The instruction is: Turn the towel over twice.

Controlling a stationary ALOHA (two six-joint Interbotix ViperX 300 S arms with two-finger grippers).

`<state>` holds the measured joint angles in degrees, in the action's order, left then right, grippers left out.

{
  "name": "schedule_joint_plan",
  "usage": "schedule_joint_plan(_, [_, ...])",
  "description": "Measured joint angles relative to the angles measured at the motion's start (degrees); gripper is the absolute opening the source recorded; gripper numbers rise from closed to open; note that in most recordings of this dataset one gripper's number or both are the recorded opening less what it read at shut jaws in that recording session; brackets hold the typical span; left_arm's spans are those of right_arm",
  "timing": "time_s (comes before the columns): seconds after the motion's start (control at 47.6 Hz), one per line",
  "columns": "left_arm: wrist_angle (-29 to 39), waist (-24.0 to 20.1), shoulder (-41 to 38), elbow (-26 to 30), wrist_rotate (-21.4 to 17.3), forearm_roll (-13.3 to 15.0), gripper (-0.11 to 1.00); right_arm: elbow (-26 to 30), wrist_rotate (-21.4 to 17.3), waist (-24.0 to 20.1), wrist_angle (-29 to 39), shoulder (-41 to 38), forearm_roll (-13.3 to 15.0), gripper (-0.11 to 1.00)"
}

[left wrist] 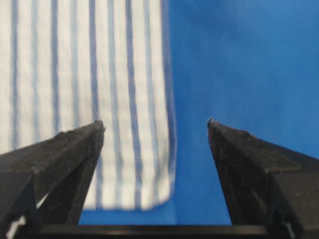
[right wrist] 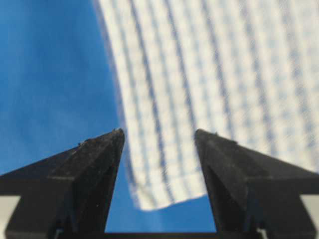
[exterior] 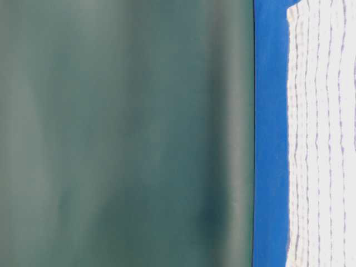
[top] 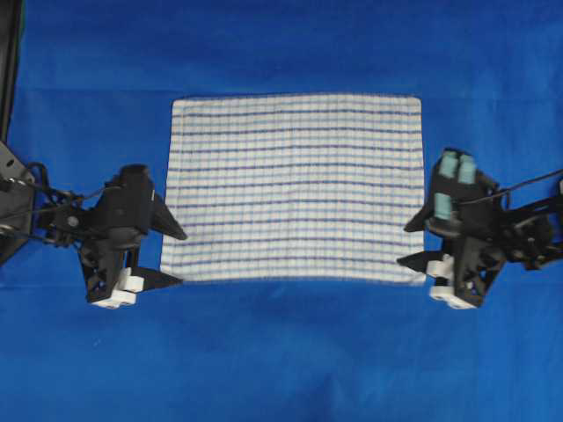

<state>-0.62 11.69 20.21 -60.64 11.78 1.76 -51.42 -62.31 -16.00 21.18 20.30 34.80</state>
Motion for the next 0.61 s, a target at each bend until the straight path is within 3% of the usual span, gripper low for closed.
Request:
schedule_joint_plan(0.189, [0.09, -3.25, 8.0, -0.18, -5.98, -0.09, 0.77, -1.14, 0.0, 1.23, 1.32, 9.14, 8.53, 0.64])
schedule_joint_plan(0.399, [-0.97, -8.79, 15.38, -2.55, -8.96, -0.09, 0.77, -3.52, -0.09, 4.04, 1.49, 19.16, 16.61, 0.64])
schedule_joint_plan(0.609, [-2.99, -12.3, 24.52, -4.83, -12.13, 0.0, 0.77, -5.36, 0.0, 6.24, 1.41, 27.6, 22.76, 0.64])
